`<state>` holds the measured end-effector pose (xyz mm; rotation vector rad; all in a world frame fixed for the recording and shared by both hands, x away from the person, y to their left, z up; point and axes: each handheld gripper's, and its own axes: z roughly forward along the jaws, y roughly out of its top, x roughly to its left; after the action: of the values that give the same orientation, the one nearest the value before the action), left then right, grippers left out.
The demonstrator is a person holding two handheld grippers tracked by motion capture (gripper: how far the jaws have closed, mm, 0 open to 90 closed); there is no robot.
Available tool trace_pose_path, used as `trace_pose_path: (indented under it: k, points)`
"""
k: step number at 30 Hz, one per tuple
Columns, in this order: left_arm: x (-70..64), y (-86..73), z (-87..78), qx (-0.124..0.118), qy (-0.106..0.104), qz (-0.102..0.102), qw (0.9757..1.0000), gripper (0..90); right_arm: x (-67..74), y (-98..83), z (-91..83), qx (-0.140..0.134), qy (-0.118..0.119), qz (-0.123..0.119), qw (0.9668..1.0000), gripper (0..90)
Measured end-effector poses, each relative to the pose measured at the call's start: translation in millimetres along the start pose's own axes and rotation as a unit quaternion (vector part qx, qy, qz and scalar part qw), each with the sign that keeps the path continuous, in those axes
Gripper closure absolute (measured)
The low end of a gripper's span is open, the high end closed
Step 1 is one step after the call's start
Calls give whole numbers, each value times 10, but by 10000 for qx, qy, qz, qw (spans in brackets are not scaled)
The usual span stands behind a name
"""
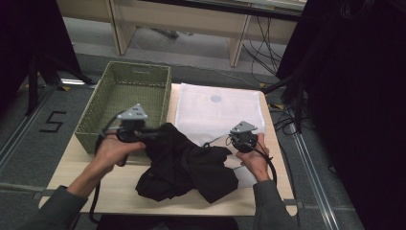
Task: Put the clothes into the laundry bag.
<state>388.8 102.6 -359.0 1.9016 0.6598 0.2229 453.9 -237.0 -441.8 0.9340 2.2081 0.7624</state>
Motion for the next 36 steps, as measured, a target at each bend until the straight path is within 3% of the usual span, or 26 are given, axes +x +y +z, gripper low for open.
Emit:
trace_pose_path:
  k: [3,5,8,11,13,14,16,17,18,20,22,23,24,25,26,27,28,30,32,33,34,35,36]
  points:
    - [-381,-47,335,234,-544,257,9979,837,-14,9,-7,-16,12,-2,10000,885]
    - [-566,-165,668,542,-657,409,9955,835,-18,13,-5,-90,-19,-52,9999,886]
    - [-652,-337,1121,971,-760,391,9916,833,-21,15,-13,-104,2,-102,9999,886]
    - [-695,-452,1463,1211,-740,451,9889,829,-4,13,-25,-42,51,-33,10000,887]
    - [-684,-501,1615,1187,-745,308,9897,825,-10,15,-4,-97,107,-67,9999,888]
    - [-682,-516,1646,1167,-728,204,9903,824,-21,16,-3,-105,127,-189,9997,888]
    - [-683,-537,1686,1079,-679,240,9916,816,1,16,-19,-111,52,-72,9999,889]
    - [-678,-533,1683,1098,-673,336,9911,806,4,21,-25,-123,162,-112,9997,889]
    - [-693,-521,1666,1054,-639,292,9920,787,14,25,-33,-112,137,-72,9998,889]
    - [-699,-456,1583,1116,-662,315,9910,660,47,38,-49,-133,129,4,9998,889]
    - [-714,-346,1438,1033,-694,389,9915,515,40,63,-64,-224,178,-182,9994,890]
    - [-699,-292,1368,968,-690,407,9921,455,49,74,-85,-208,135,-126,9996,890]
    - [-671,-235,1294,962,-694,416,9921,401,62,83,-98,-256,89,-61,9996,890]
    - [-644,-194,1241,997,-719,418,9915,355,45,97,-105,-283,124,-216,9993,890]
    - [-578,-122,1139,1077,-749,410,9905,310,68,104,-114,-292,88,-47,9995,890]
    - [-578,-122,1139,1077,-749,410,9905,295,68,104,-114,-292,88,-47,9995,890]
    - [-481,-62,1041,1018,-718,473,9911,298,61,127,-131,-342,130,-122,9993,890]
    - [-355,-20,983,932,-761,259,9924,285,53,139,-133,-408,113,-135,9990,890]
    - [-215,17,961,808,-393,95,9959,284,61,152,-152,-387,98,-79,9992,890]
    - [-149,33,978,830,-72,221,9963,290,50,164,-159,-444,81,-187,9988,890]
    - [-89,41,1019,894,260,424,9948,308,65,175,-171,-438,107,-34,9990,891]
    - [-27,39,1087,957,478,524,9929,325,55,194,-178,-441,164,-88,9989,891]
    - [29,31,1181,997,549,437,9925,331,59,216,-183,-531,117,-89,9985,891]
